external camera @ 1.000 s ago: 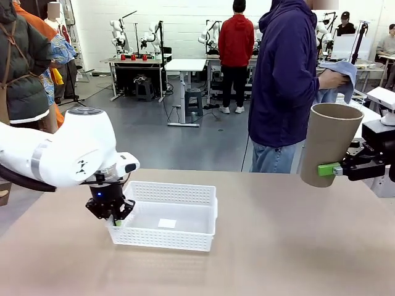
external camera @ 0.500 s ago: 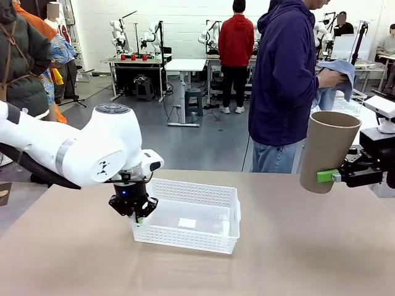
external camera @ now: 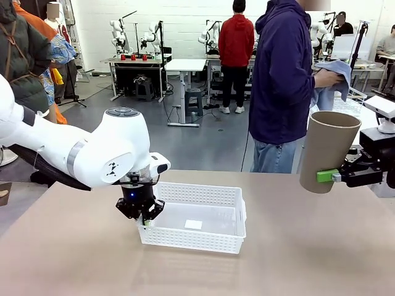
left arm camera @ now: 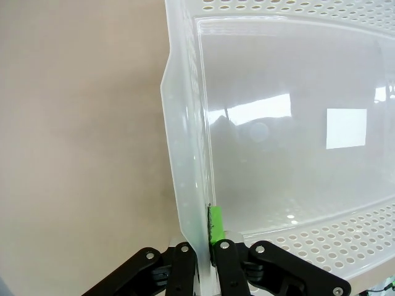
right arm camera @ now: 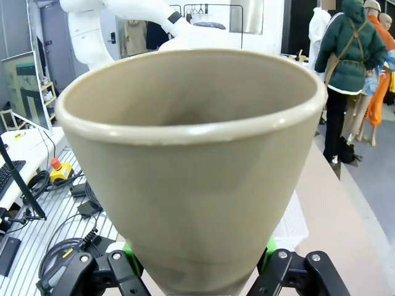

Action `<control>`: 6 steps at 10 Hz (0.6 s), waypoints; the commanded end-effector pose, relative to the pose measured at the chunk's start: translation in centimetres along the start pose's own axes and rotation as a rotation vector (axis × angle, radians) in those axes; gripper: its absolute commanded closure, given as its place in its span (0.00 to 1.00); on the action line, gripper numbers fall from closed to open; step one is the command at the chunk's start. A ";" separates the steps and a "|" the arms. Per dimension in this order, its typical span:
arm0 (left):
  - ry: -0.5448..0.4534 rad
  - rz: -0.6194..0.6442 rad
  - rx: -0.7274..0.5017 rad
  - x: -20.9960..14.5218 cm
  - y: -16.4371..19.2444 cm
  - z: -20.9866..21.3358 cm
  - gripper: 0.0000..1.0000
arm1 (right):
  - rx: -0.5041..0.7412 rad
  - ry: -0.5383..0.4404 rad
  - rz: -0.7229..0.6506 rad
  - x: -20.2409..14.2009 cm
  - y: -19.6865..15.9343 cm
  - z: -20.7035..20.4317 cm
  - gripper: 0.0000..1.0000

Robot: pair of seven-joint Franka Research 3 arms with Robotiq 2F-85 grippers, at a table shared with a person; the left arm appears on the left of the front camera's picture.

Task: Clean and organize the cups into the basket.
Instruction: Pick up the Organizing basket and move it to the center of the table, then pick up the Reusable plastic cup from the right side of the table and place it inside the Organizing basket.

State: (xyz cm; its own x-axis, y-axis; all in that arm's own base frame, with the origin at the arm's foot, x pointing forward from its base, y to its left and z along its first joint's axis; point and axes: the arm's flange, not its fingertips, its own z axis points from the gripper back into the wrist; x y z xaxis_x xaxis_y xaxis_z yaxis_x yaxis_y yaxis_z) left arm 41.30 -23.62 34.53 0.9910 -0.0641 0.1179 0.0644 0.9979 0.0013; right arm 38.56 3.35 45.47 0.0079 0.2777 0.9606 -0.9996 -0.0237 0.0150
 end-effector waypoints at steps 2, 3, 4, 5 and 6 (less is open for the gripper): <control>-0.009 -0.005 0.001 -0.2 0.0 0.4 1.00 | 0.000 0.000 0.000 0.0 0.0 0.0 0.20; -0.009 -0.005 0.001 -0.2 0.0 0.4 1.00 | -0.024 0.180 0.041 2.4 -0.3 -2.0 0.20; -0.009 -0.005 0.001 -0.2 0.0 0.4 1.00 | -0.035 0.302 0.025 4.4 -1.4 -4.0 0.20; -0.009 -0.005 0.001 -0.2 0.0 0.4 1.00 | -0.047 0.414 0.021 6.5 -2.5 -6.1 0.20; -0.009 -0.005 0.001 -0.2 0.0 0.4 1.00 | -0.047 0.526 0.005 8.1 -3.2 -8.5 0.20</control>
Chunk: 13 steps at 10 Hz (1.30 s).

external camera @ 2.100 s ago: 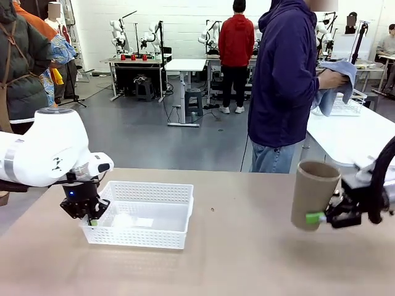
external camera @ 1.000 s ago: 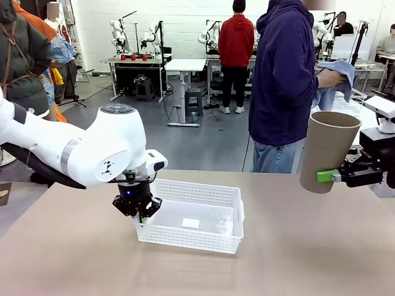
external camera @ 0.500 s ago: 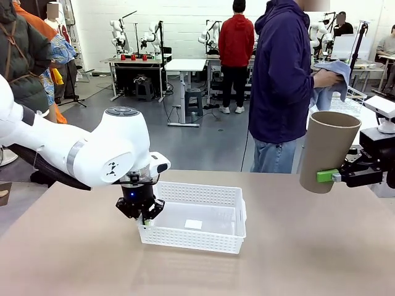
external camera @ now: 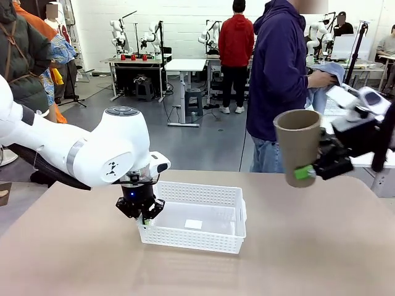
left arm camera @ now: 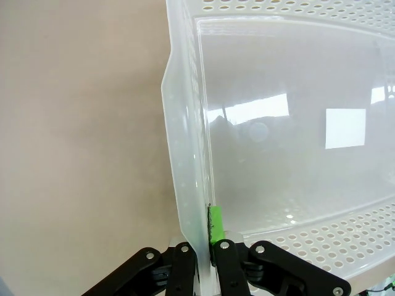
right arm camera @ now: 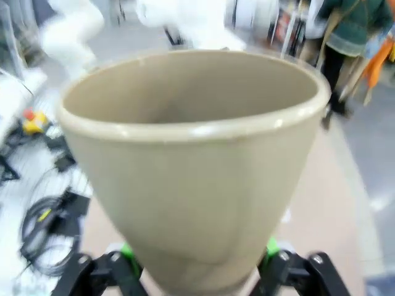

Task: Clean and organize the cups into the basket.
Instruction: Pick up the Organizing basket and move it to the center of the table, then pick up the Reusable plastic cup from the right side of the table and place it inside the Organizing basket.

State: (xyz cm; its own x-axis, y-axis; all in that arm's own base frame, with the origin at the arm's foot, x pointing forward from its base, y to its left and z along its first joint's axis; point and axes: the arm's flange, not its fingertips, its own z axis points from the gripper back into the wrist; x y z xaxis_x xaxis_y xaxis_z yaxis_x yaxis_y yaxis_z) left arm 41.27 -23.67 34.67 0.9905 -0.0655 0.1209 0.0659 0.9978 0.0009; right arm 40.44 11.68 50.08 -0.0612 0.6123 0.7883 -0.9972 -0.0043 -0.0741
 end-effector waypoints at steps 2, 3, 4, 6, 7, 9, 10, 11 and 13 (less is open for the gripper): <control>-0.006 -0.004 0.002 -0.1 0.1 0.3 1.00 | -0.003 0.431 -0.037 4.9 -1.9 -6.2 0.20; -0.006 -0.004 0.002 -0.1 0.1 0.3 1.00 | -0.001 0.535 -0.032 5.5 -2.1 -8.7 0.20; -0.006 -0.004 0.002 -0.1 0.1 0.3 1.00 | 0.025 0.603 -0.030 5.8 -2.1 -11.1 0.20; -0.006 -0.004 0.002 -0.1 0.1 0.3 1.00 | 0.073 0.683 -0.007 5.5 -1.9 -15.4 0.20; -0.006 -0.004 0.002 -0.1 0.1 0.3 1.00 | 0.084 0.689 0.004 5.4 -1.9 -16.8 0.20; -0.006 -0.004 0.002 -0.1 0.1 0.3 1.00 | 0.094 0.647 0.026 5.5 -1.8 -17.5 0.20; -0.006 -0.004 0.002 -0.1 0.1 0.3 1.00 | 0.097 0.690 0.015 4.4 -0.8 -17.8 0.20; -0.006 -0.004 0.002 -0.1 0.1 0.3 1.00 | 0.097 0.690 0.015 4.4 -0.8 -17.8 0.20; -0.006 -0.004 0.002 -0.1 0.1 0.3 1.00 | 0.097 0.690 0.015 4.4 -0.8 -17.8 0.20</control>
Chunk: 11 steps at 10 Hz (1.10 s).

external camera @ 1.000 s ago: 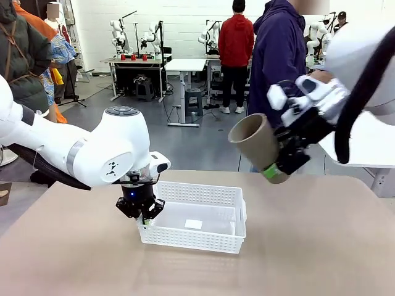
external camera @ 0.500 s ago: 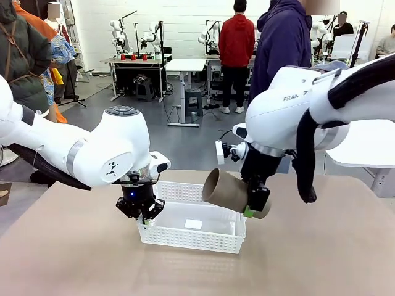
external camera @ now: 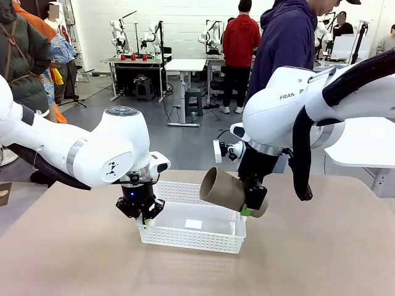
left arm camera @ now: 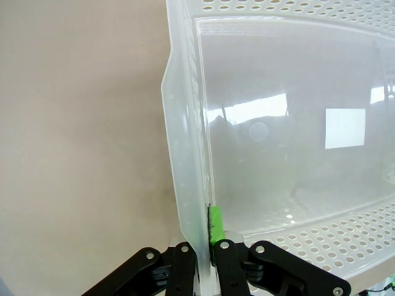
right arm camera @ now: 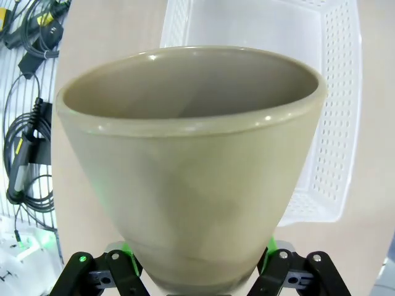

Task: Clean and organize the cups into the basket.
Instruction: Pick up the Organizing basket and move it to the center of the table, then pick up the Reusable plastic cup from the right side of the table and place it inside the Organizing basket.

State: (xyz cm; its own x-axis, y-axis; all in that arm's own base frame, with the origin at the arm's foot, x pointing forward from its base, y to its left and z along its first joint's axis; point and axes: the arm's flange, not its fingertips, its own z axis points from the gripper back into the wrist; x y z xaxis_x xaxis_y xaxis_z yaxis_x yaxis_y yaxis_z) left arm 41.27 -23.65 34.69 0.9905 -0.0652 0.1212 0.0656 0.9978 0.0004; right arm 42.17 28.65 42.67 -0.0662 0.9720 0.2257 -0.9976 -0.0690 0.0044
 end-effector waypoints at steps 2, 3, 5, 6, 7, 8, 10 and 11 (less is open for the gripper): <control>-0.006 -0.004 0.002 -0.1 0.0 0.3 1.00 | -0.006 0.009 0.000 -0.2 0.5 0.1 0.20; -0.006 -0.004 0.002 -0.1 0.0 0.3 1.00 | 0.000 0.000 -0.001 -0.1 0.0 0.0 0.19; -0.006 -0.004 0.002 -0.1 0.0 0.3 1.00 | 0.003 0.061 0.073 3.2 0.6 -0.7 0.19; -0.006 -0.004 0.002 -0.1 0.0 0.3 1.00 | 0.002 0.079 0.088 4.9 0.7 -1.1 0.19; -0.006 -0.004 0.002 -0.1 0.0 0.3 1.00 | 0.006 0.085 0.087 6.2 0.6 -1.5 0.19; -0.006 -0.004 0.002 -0.1 0.0 0.3 1.00 | 0.016 0.097 0.084 7.3 0.4 -2.0 0.19; -0.006 -0.004 0.002 -0.1 0.0 0.3 1.00 | 0.052 0.123 0.076 8.9 0.0 -4.3 0.19; -0.006 -0.004 0.002 -0.1 0.0 0.3 1.00 | 0.056 0.161 0.042 9.0 -0.5 -5.9 0.19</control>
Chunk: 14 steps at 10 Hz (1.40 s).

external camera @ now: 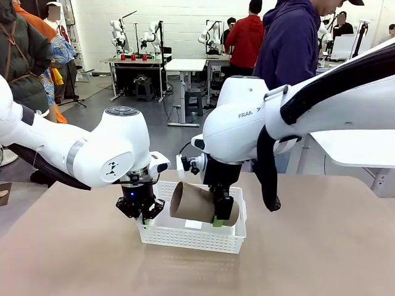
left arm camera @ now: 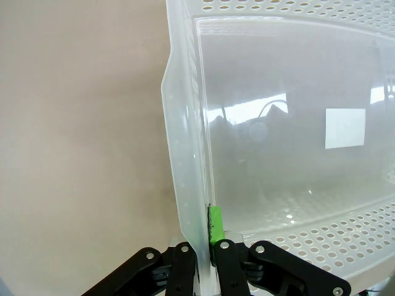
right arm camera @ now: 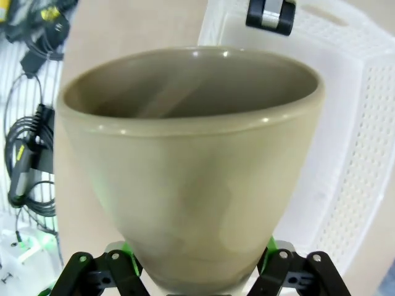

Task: Clean and organize the cups into the basket.
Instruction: Pick up the Organizing basket and move it to the center of the table, then pick up the Reusable plastic cup from the right side of the table and place it inside the Organizing basket.

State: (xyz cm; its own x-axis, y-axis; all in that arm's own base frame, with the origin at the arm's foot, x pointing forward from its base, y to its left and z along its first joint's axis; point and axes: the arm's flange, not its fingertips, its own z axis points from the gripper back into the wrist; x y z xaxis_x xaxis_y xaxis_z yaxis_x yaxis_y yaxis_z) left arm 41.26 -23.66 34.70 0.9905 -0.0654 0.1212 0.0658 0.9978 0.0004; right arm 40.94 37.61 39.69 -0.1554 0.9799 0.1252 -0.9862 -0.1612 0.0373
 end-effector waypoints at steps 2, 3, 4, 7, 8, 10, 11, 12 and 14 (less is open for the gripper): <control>-0.006 -0.004 0.002 -0.1 0.0 0.2 1.00 | 0.024 0.075 -0.090 0.6 -2.5 -3.1 0.19; -0.006 -0.004 0.002 -0.1 0.0 0.2 1.00 | 0.046 0.098 -0.091 0.5 -2.8 -4.2 0.19; -0.006 -0.004 0.002 -0.1 0.0 0.2 1.00 | 0.055 0.110 -0.095 0.5 -3.1 -4.9 0.19; -0.006 -0.004 0.002 -0.1 0.0 0.2 1.00 | 0.060 0.129 -0.101 0.5 -3.6 -6.4 0.19; -0.006 -0.004 0.002 -0.1 0.0 0.2 1.00 | 0.069 0.131 -0.110 0.5 -3.8 -6.7 0.16; -0.006 -0.004 0.002 -0.1 0.0 0.2 1.00 | 0.079 0.133 -0.117 0.5 -3.9 -6.9 0.05; -0.006 -0.004 0.002 -0.1 0.0 0.2 1.00 | 0.083 0.132 -0.118 0.5 -3.9 -6.8 0.00; -0.006 -0.004 0.002 -0.1 0.0 0.2 1.00 | 0.079 0.131 -0.115 0.6 -3.8 -6.7 0.00; -0.006 -0.004 0.002 -0.1 0.0 0.2 1.00 | 0.061 0.121 -0.109 0.7 -3.5 -6.2 0.00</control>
State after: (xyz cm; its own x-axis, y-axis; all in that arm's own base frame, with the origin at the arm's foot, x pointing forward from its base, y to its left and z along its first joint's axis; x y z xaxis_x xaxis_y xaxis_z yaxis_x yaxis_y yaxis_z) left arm 41.20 -23.68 34.65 0.9906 -0.0673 0.1195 0.0676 0.9977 0.0014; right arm 44.31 39.33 33.10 -0.0685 0.9974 0.0203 -0.9907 -0.0704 0.1168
